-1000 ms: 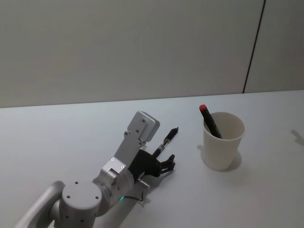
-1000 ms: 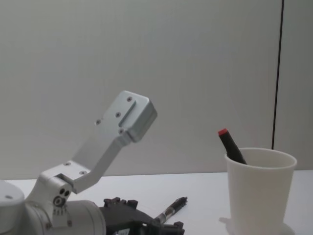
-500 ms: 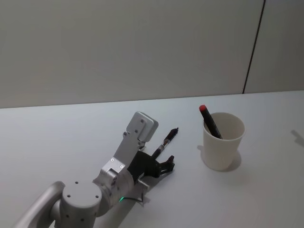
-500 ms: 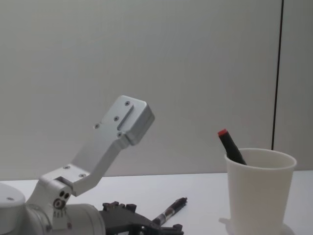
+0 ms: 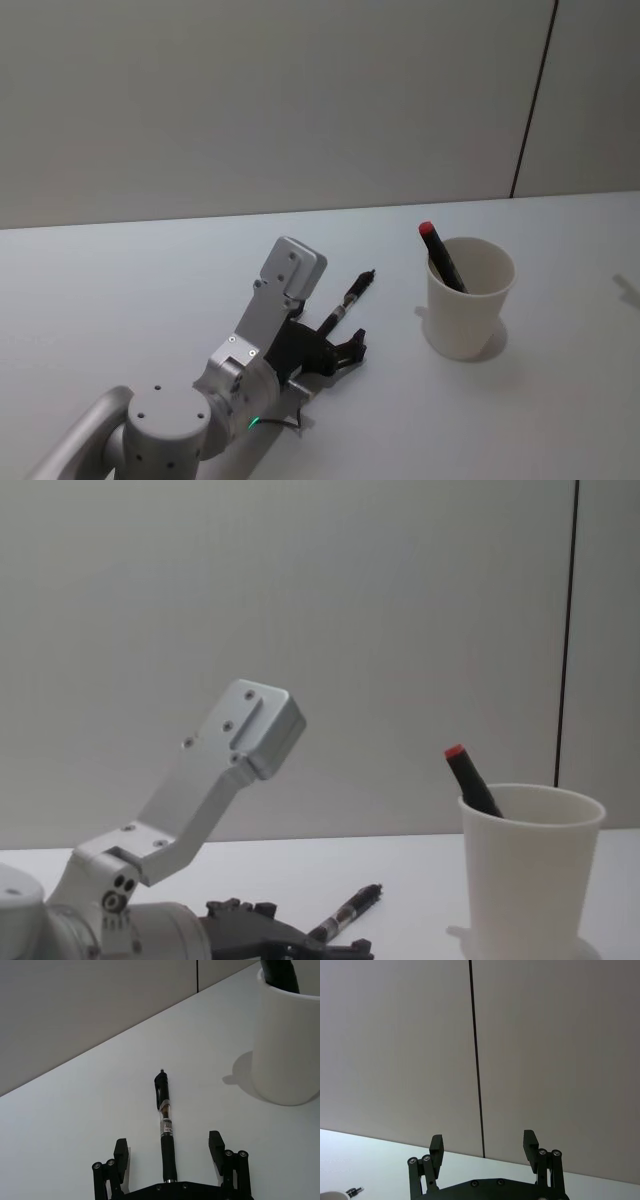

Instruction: Place the pen into the pen holder.

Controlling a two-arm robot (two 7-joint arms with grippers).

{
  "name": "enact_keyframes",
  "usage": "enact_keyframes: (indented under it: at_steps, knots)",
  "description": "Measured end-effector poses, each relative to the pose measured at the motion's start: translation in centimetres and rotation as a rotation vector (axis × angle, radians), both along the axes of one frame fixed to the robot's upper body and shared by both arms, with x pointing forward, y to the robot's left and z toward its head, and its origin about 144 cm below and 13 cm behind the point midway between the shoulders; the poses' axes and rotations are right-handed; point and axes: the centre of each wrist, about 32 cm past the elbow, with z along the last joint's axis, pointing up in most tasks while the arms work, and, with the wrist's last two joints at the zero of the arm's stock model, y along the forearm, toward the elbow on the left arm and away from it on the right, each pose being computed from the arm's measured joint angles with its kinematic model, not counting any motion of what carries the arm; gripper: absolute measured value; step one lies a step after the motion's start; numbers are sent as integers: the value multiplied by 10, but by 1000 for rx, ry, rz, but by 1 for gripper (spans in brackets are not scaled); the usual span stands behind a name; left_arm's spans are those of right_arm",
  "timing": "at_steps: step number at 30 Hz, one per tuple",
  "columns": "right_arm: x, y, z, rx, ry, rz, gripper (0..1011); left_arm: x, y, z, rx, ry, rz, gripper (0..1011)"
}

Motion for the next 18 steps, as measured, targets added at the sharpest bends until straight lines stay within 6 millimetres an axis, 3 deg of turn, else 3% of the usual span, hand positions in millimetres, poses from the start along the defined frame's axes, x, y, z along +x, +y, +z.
enact_keyframes:
  at_steps: [18]
  knots:
    - [0, 0, 0, 0, 0, 0, 1002, -3, 1, -2, -27, 21, 9, 999]
